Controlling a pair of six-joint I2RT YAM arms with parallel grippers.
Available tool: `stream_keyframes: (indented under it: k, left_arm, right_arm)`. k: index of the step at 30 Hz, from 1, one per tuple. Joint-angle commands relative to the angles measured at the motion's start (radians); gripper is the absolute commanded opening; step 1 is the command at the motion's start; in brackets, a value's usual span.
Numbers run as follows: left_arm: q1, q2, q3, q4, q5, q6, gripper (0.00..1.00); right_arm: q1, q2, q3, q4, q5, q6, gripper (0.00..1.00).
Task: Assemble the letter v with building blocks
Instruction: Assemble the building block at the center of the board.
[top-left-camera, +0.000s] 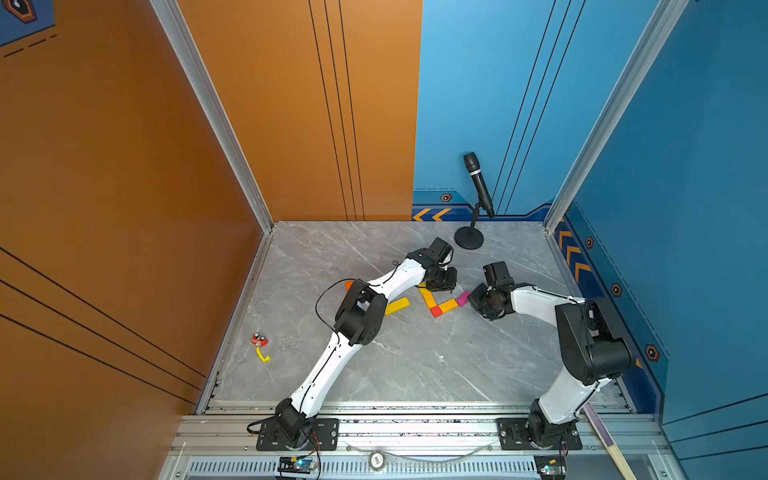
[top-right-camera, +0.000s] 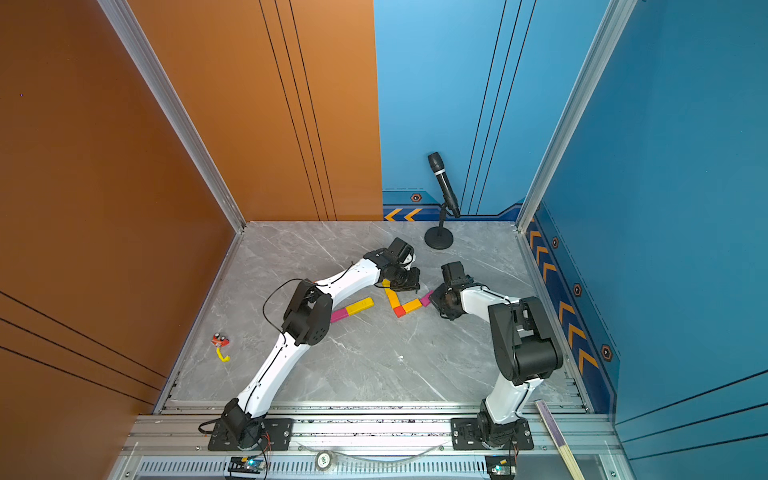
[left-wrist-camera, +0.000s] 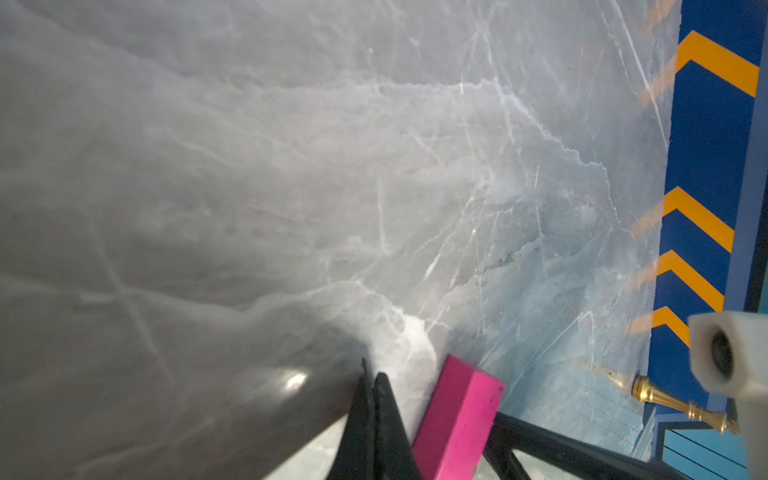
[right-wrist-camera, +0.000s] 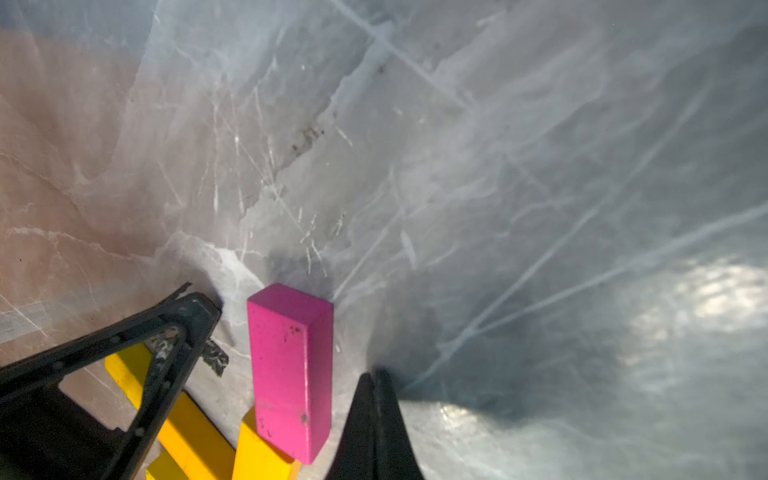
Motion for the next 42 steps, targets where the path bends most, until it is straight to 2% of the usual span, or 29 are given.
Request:
stream_keyframes:
  k: [1, 16, 42]
  left_arm:
    - [0.0, 0.033, 0.038, -0.03, -0.002, 0.002, 0.0]
    - [-0.01, 0.062, 0.067, -0.032, 0.022, 0.0, 0.0]
    - [-0.015, 0.062, 0.062, -0.031, 0.035, 0.006, 0.0]
  right_arm:
    - [0.016, 0.016, 0.01, -0.014, -0.004, 0.014, 0.0]
    - [0.062, 0.044, 0.018, 0.008, -0.022, 0.038, 0.0]
    - [0.071, 0.021, 0.014, -0.012, 0.004, 0.05, 0.0]
